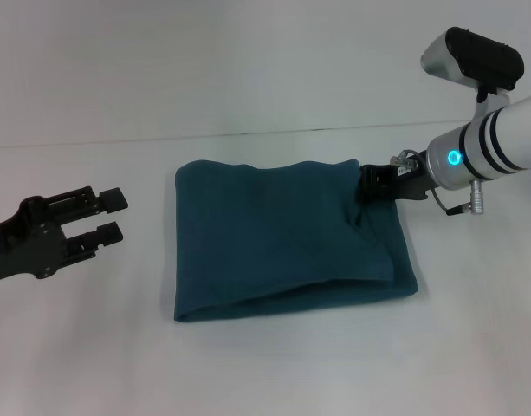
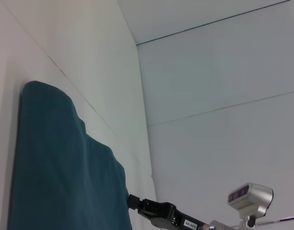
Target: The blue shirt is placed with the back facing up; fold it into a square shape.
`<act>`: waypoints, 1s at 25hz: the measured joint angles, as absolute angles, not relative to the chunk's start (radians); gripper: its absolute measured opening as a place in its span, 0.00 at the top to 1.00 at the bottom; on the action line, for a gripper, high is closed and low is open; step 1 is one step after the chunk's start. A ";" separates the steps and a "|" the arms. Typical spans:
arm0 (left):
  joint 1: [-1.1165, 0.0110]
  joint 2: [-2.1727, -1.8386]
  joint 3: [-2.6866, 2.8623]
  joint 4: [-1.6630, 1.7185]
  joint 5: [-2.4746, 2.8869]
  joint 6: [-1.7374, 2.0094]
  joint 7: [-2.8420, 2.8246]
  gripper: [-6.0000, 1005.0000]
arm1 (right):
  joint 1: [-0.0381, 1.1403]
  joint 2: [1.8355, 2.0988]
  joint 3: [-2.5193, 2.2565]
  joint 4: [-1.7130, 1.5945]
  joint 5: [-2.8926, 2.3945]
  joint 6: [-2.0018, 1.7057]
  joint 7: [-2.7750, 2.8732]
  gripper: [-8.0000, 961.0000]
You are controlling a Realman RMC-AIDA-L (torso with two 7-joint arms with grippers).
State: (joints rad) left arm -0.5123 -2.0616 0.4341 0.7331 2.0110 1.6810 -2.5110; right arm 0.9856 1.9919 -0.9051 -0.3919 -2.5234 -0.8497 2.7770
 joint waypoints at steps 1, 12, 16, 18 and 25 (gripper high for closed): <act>-0.512 -2.062 0.434 0.733 2.011 1.681 -2.511 0.36 | 0.986 1.991 -0.905 -0.391 -2.524 -0.848 2.777 0.80; -0.513 -2.062 0.434 0.731 2.011 1.680 -2.511 0.36 | 0.981 1.990 -0.905 -0.388 -2.524 -0.845 2.778 0.93; -0.516 -2.062 0.434 0.724 2.011 1.679 -2.506 0.36 | 0.985 1.991 -0.905 -0.385 -2.523 -0.842 2.778 0.94; -0.517 -2.062 0.434 0.722 2.010 1.678 -2.504 0.36 | 0.987 1.993 -0.905 -0.385 -2.523 -0.839 2.778 0.93; -0.516 -2.063 0.434 0.721 2.009 1.678 -2.502 0.36 | 0.992 1.997 -0.905 -0.385 -2.522 -0.831 2.769 0.88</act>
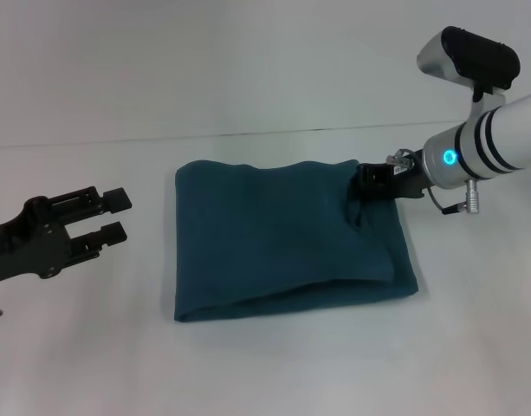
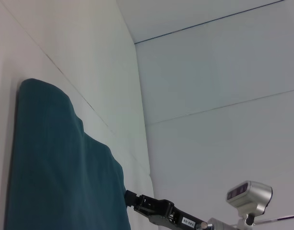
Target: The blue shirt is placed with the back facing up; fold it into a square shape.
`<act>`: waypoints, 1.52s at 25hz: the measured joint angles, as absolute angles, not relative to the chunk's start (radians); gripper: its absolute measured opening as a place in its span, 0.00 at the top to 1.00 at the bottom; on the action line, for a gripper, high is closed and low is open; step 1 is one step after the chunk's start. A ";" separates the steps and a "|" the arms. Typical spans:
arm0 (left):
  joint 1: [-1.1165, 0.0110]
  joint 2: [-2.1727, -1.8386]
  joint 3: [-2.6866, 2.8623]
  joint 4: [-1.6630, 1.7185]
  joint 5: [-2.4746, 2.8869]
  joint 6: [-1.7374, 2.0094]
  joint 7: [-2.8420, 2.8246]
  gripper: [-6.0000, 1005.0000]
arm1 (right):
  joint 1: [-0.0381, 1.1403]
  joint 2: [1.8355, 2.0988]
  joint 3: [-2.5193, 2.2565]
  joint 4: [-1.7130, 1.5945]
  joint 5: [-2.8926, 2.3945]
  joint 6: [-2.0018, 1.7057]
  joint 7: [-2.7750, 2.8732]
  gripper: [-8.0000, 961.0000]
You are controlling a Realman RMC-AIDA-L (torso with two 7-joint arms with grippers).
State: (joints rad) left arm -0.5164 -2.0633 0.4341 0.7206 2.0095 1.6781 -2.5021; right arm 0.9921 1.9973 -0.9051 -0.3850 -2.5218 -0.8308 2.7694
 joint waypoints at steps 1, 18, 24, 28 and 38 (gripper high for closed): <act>-0.516 -2.063 0.434 0.721 2.009 1.678 -2.502 0.36 | 0.992 1.998 -0.905 -0.385 -2.522 -0.829 2.770 0.86; -0.523 -2.068 0.434 0.719 1.999 1.676 -2.502 0.36 | 0.996 2.005 -0.900 -0.350 -2.556 -0.774 2.777 0.74; -0.523 -2.068 0.435 0.709 1.996 1.675 -2.498 0.36 | 0.996 2.011 -0.895 -0.348 -2.554 -0.759 2.778 0.74; -0.522 -2.068 0.434 0.709 1.996 1.675 -2.498 0.36 | 0.996 2.016 -0.893 -0.348 -2.553 -0.746 2.779 0.74; -0.523 -2.068 0.434 0.709 1.996 1.675 -2.497 0.36 | 1.000 2.019 -0.899 -0.357 -2.552 -0.756 2.790 0.76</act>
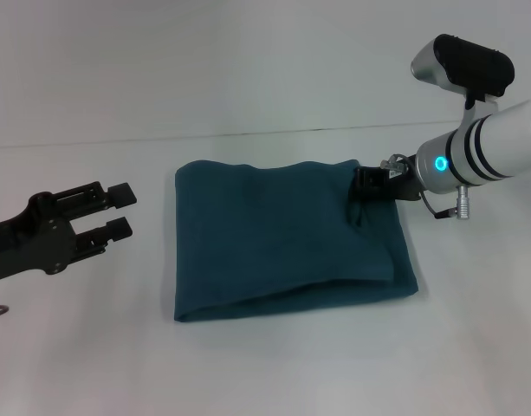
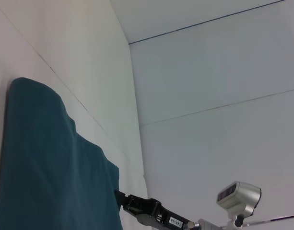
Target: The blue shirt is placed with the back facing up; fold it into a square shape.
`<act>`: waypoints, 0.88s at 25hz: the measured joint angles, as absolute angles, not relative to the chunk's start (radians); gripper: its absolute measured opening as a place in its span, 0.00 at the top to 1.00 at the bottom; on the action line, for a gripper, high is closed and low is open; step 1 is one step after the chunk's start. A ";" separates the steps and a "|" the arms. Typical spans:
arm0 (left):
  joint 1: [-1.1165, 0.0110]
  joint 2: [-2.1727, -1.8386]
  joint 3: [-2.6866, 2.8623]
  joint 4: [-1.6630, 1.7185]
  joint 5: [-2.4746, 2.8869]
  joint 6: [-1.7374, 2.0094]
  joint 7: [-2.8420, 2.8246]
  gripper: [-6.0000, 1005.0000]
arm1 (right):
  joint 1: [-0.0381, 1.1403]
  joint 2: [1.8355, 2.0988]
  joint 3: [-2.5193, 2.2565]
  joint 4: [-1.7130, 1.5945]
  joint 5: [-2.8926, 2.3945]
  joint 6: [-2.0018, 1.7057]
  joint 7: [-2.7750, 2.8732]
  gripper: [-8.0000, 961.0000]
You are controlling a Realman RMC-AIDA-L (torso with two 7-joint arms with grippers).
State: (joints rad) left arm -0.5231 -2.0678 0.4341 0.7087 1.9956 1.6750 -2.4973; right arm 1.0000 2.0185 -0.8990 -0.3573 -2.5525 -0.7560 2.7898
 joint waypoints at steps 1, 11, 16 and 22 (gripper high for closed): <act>-0.523 -2.068 0.434 0.709 1.996 1.675 -2.497 0.36 | 1.000 2.019 -0.898 -0.357 -2.552 -0.756 2.790 0.78; -0.523 -2.068 0.434 0.709 1.996 1.676 -2.497 0.36 | 0.989 2.010 -0.885 -0.371 -2.548 -0.774 2.791 0.98; -0.522 -2.068 0.434 0.709 1.996 1.677 -2.497 0.36 | 0.974 2.005 -0.874 -0.433 -2.548 -0.808 2.799 0.98; -0.521 -2.068 0.434 0.709 1.996 1.679 -2.497 0.36 | 0.976 1.997 -0.873 -0.459 -2.549 -0.833 2.800 0.98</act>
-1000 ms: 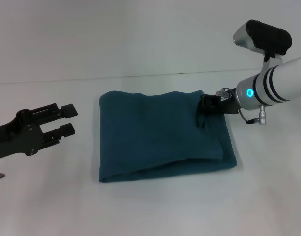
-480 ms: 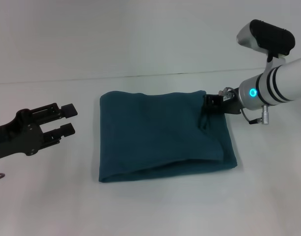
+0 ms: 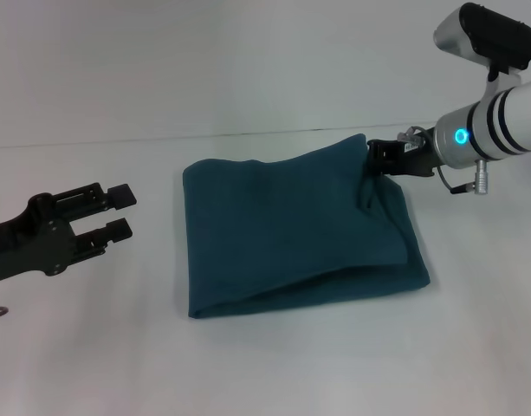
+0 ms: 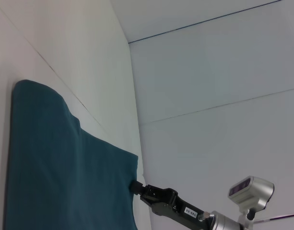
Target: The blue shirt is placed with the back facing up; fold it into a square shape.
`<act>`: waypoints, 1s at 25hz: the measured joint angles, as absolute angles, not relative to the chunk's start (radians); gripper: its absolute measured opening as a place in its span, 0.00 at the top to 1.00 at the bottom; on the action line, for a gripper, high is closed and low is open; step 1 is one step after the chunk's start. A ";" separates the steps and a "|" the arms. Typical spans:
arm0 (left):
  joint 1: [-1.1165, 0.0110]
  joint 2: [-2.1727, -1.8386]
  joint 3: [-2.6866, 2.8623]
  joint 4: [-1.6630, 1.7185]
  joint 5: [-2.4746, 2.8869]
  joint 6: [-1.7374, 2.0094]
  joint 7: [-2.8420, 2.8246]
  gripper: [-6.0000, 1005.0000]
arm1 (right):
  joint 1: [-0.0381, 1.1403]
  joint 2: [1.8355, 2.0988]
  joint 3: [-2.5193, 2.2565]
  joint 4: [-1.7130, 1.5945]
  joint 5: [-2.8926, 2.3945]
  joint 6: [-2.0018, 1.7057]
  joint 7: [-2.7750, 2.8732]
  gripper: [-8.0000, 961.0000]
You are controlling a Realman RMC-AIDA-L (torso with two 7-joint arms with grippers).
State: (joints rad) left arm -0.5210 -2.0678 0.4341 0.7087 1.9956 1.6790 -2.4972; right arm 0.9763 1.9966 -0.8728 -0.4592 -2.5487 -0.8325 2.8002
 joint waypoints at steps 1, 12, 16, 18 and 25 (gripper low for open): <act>-0.521 -2.068 0.434 0.709 1.996 1.679 -2.497 0.36 | 0.978 1.996 -0.874 -0.459 -2.549 -0.833 2.800 0.98; -0.518 -2.068 0.434 0.709 1.984 1.677 -2.497 0.36 | 0.980 2.004 -0.880 -0.450 -2.555 -0.824 2.799 0.98; -0.518 -2.068 0.434 0.709 1.983 1.678 -2.497 0.36 | 0.979 2.008 -0.881 -0.450 -2.554 -0.821 2.798 0.97; -0.518 -2.068 0.434 0.709 1.983 1.678 -2.497 0.36 | 0.979 2.009 -0.881 -0.449 -2.551 -0.821 2.797 0.97; -0.521 -2.068 0.434 0.709 1.983 1.679 -2.497 0.36 | 0.980 2.008 -0.885 -0.449 -2.556 -0.826 2.792 0.97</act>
